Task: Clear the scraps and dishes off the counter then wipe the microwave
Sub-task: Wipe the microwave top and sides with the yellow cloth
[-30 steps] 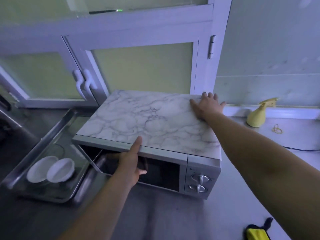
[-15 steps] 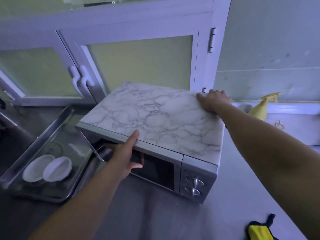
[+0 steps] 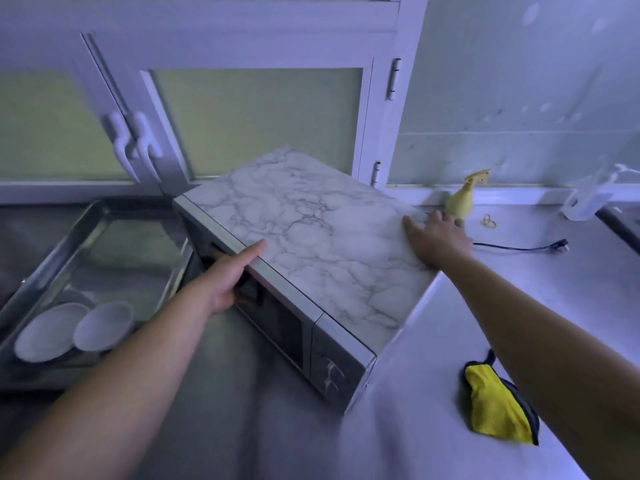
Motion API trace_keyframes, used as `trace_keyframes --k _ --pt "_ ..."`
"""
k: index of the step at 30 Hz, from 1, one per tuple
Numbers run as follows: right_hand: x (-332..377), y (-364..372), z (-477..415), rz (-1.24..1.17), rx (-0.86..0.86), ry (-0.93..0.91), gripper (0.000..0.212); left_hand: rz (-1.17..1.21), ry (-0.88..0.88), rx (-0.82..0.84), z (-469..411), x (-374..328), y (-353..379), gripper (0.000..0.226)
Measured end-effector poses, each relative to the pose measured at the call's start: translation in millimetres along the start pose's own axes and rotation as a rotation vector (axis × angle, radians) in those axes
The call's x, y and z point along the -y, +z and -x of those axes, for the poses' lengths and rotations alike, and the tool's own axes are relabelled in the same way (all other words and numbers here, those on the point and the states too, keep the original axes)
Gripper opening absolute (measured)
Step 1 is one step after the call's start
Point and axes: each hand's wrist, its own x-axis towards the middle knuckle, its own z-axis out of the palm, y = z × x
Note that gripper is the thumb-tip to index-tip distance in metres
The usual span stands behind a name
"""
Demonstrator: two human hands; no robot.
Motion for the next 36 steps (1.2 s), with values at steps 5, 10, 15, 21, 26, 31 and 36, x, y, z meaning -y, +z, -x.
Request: trace_keyframes --k 5,10,15,21,26,31,36 --pt "-4.9 5.5 81.8 -0.046 -0.041 0.104 0.075 -0.034 0.036 -0.018 15.7 -6.3 -28.6 0.056" --pt "-12.4 8.3 156.3 -0.156 -0.104 0.238 0.072 0.049 0.183 -0.266 44.6 14.6 -10.2 0.098" --pt "-36.4 18.5 229.1 -0.200 -0.201 0.276 0.060 0.052 0.322 -0.209 124.7 85.5 18.3 0.094" --pt "-33.9 33.8 282.4 -0.449 -0.413 0.329 0.046 -0.165 0.453 -0.118 180.2 118.2 19.8 0.079" --pt "-14.3 39.4 277.0 -0.812 -0.678 0.377 0.040 -0.177 0.574 -0.294 170.0 116.4 30.6 0.052" --pt "-11.5 53.9 264.0 -0.943 -0.880 0.311 0.033 -0.098 0.646 -0.420 159.5 119.7 40.0 0.052" --pt "-20.8 50.9 222.8 -0.952 -0.819 0.317 0.029 -0.063 0.648 -0.430 134.1 108.8 59.2 0.054"
